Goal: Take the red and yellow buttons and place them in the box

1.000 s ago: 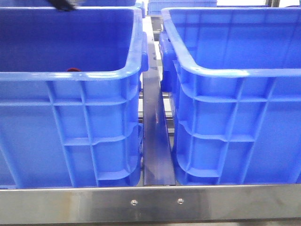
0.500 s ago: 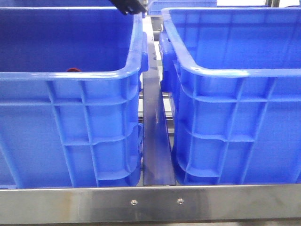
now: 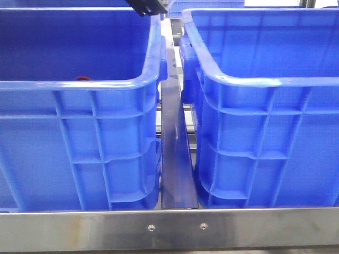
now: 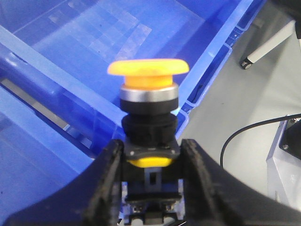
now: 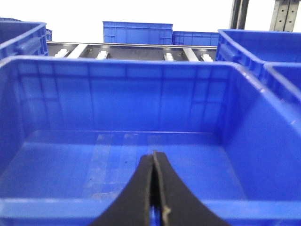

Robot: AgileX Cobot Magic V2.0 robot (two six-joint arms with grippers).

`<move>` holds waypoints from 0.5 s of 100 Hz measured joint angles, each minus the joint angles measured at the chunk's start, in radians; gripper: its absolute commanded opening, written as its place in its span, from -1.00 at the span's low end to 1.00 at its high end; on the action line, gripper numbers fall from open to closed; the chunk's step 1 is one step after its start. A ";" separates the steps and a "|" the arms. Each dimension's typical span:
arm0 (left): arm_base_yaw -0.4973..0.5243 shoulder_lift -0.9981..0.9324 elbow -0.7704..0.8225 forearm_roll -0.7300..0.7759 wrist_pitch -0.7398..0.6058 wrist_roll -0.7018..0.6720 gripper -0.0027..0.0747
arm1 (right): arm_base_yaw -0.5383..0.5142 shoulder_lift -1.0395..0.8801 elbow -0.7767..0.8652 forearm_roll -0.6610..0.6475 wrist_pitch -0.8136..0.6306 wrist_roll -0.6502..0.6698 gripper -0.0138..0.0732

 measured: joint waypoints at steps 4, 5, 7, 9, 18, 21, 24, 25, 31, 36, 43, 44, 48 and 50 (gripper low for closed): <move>0.000 0.000 0.000 0.000 0.000 0.000 -0.82 | 0.000 0.002 -0.039 0.000 0.045 0.000 -0.92; 0.000 0.000 0.000 0.000 0.000 0.000 -0.82 | 0.000 0.006 -0.046 0.000 0.052 0.000 -0.92; 0.000 0.000 0.000 0.000 0.000 0.000 -0.82 | 0.000 0.012 -0.065 0.000 0.072 0.000 -0.92; 0.000 0.000 0.000 0.000 0.000 0.000 -0.82 | 0.000 0.018 -0.084 0.000 0.091 0.000 -0.92; 0.000 0.000 0.000 0.000 0.000 0.000 -0.82 | 0.000 0.070 -0.157 0.000 0.152 0.000 -0.92; 0.000 0.000 0.000 0.000 0.000 0.000 -0.82 | 0.000 0.097 -0.176 0.000 0.167 0.000 -0.92; 0.000 0.000 0.000 0.000 0.000 0.000 -0.82 | 0.000 0.119 -0.200 0.000 0.181 0.000 -0.92; 0.000 0.000 0.000 0.000 0.000 0.000 -0.82 | 0.000 0.125 -0.204 0.000 0.188 0.000 -0.92; 0.000 0.000 0.000 0.000 0.000 0.000 -0.82 | 0.000 0.181 -0.247 0.000 0.216 0.000 -0.92; 0.000 0.000 0.000 0.000 0.000 0.000 -0.82 | 0.000 0.227 -0.279 0.000 0.243 0.000 -0.92; 0.000 0.000 0.000 0.000 0.000 0.000 -0.82 | 0.000 0.297 -0.323 0.000 0.276 0.000 -0.92; 0.000 0.000 0.000 0.000 0.000 0.000 -0.82 | 0.000 0.312 -0.327 0.000 0.280 0.000 -0.92; 0.000 0.000 0.000 0.000 0.000 0.000 -0.82 | 0.000 0.349 -0.352 0.000 0.301 0.000 -0.92; 0.000 0.000 0.000 0.000 0.000 0.000 -0.82 | 0.000 0.371 -0.365 0.000 0.311 0.000 -0.91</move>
